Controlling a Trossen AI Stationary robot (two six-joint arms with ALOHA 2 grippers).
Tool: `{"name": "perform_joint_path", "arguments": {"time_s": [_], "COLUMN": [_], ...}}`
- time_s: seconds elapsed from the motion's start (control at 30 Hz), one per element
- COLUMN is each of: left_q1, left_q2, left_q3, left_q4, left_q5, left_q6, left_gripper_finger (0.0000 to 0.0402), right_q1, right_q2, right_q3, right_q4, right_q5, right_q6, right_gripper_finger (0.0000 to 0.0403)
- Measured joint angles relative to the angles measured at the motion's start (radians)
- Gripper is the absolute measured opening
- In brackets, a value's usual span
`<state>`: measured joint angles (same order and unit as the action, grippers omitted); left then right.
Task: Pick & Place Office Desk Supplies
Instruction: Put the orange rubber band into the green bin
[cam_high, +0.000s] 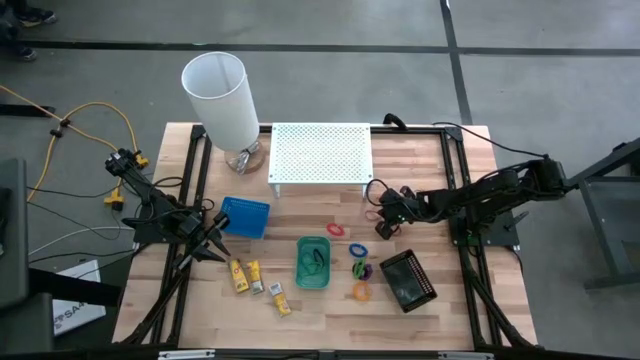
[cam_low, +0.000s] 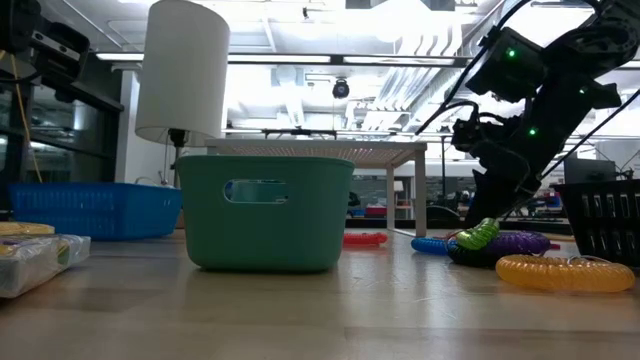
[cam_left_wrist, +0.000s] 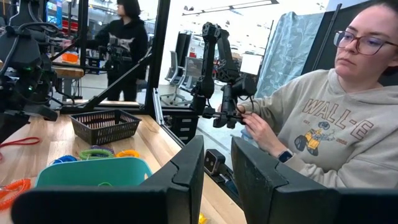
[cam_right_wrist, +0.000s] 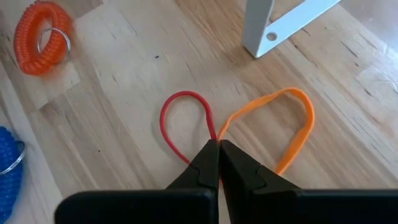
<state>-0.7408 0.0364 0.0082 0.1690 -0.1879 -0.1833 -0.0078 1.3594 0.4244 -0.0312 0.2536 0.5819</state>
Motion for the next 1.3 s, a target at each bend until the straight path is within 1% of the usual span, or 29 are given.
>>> {"name": "perform_joint_path", "arguments": {"time_s": [0.1, 0.27, 0.6, 0.77, 1.07, 1.3], "left_q1": [0.0, 0.0, 0.0, 0.0, 0.0, 0.0], "left_q2": [0.0, 0.0, 0.0, 0.0, 0.0, 0.0], "left_q3": [0.0, 0.0, 0.0, 0.0, 0.0, 0.0], "left_q4": [0.0, 0.0, 0.0, 0.0, 0.0, 0.0], "left_q5": [0.0, 0.0, 0.0, 0.0, 0.0, 0.0], "left_q6": [0.0, 0.0, 0.0, 0.0, 0.0, 0.0], "left_gripper_finger": [0.0079, 0.0079, 0.0079, 0.0079, 0.0079, 0.0079], "right_q1": [0.001, 0.001, 0.001, 0.001, 0.001, 0.001], "right_q2": [0.0, 0.0, 0.0, 0.0, 0.0, 0.0], "right_q3": [0.0, 0.0, 0.0, 0.0, 0.0, 0.0], "right_q4": [0.019, 0.057, 0.084, 0.126, 0.11, 0.044], "right_q5": [-0.004, -0.052, -0.085, -0.127, -0.122, -0.096], "right_q6": [-0.002, -0.007, -0.006, -0.006, -0.002, 0.001], "right_gripper_finger": [0.0002, 0.0002, 0.0002, 0.0002, 0.0002, 0.0003]}}
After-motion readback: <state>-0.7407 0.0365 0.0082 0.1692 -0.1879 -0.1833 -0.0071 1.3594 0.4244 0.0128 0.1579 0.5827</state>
